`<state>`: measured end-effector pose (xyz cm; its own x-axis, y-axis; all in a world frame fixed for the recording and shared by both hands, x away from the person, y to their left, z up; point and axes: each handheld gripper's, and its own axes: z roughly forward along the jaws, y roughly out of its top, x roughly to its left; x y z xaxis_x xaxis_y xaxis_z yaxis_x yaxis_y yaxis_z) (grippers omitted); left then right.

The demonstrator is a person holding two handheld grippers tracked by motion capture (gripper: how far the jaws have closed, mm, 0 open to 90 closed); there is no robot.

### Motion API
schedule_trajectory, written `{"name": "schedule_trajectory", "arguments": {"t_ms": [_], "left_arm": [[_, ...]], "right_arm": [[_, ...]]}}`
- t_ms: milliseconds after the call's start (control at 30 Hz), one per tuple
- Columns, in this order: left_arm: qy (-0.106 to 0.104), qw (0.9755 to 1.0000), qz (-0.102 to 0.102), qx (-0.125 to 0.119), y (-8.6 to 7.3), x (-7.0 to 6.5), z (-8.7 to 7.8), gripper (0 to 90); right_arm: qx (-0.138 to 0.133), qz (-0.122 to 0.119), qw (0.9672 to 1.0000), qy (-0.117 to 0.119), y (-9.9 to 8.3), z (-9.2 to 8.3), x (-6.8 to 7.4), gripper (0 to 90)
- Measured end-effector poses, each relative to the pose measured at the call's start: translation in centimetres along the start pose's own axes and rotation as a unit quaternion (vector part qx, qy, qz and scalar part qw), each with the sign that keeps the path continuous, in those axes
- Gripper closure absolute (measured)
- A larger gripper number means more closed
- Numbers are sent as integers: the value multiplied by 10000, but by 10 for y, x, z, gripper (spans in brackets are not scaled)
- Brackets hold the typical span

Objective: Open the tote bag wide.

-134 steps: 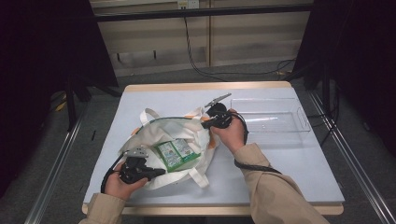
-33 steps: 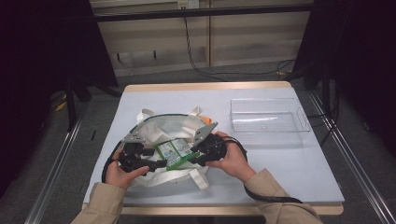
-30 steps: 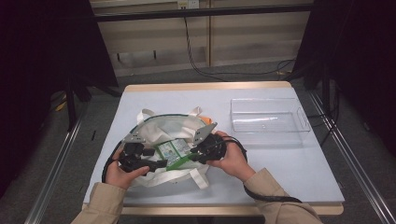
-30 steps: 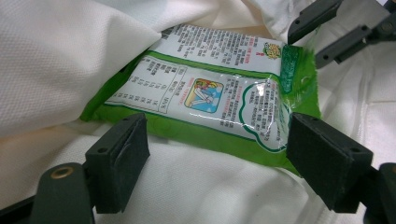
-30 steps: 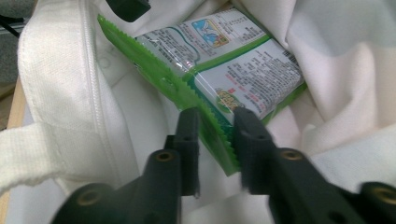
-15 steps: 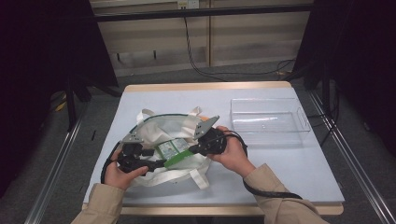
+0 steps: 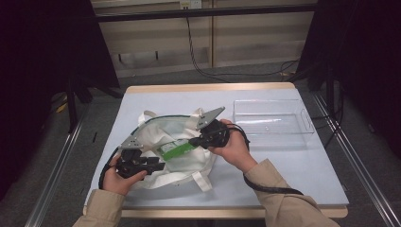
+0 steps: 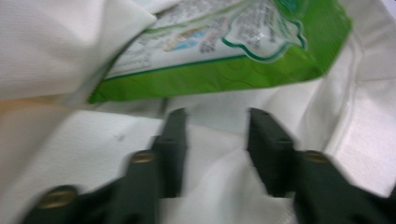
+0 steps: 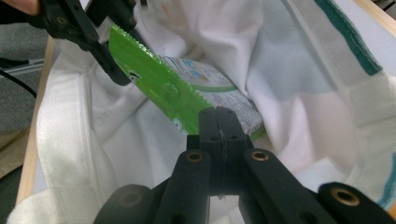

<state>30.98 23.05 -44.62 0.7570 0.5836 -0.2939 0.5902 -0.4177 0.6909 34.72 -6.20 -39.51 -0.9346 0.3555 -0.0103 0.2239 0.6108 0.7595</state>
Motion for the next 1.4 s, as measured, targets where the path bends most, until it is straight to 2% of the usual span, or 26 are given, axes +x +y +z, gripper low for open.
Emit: {"name": "schedule_trajectory", "arguments": {"t_ms": [100, 200, 300, 533, 633, 700, 767, 800, 933, 1033, 1400], "left_arm": [[-76, 9999, 88, -1, 2, -2, 3, 802], [-123, 9998, 140, -67, 5, -4, 4, 837], [-118, 9997, 110, -188, 7, -5, 3, 845], [-85, 9996, 73, -243, 8, -3, 3, 861], [-91, 9995, 9, -309, 8, -1, 2, 874], [-62, 9994, 5, -336, 9, -2, 2, 878], [-43, 9994, 7, -331, 9, -1, 2, 878], [-53, 9994, -8, -339, 9, -1, 2, 878], [-65, 9994, 11, -341, 10, -1, 1, 878], [-56, 9993, 9, -356, 10, -1, 1, 877], [-38, 9993, 5, -362, 11, 1, 0, 868]], "right_arm": [[-35, -2, 10000, 23, 2, 0, 1, 900], [-60, 0, 10000, 18, 3, 0, 2, 900], [-99, 17, 9999, 17, 4, 0, 3, 900], [-218, 137, 9997, 19, 5, 4, 5, 896], [-237, 144, 9996, 61, 5, 5, 4, 806], [-145, 20, 9999, 39, 5, 7, 5, 742], [-146, 1, 9999, 92, 5, 9, 6, 659], [-157, 20, 9998, 123, 5, 10, 7, 632], [-88, -151, 9998, 112, 7, 12, 8, 526], [103, -256, 9996, 35, 7, 17, 9, 489], [397, -598, 9973, -171, 7, 35, 5, 503]]}}
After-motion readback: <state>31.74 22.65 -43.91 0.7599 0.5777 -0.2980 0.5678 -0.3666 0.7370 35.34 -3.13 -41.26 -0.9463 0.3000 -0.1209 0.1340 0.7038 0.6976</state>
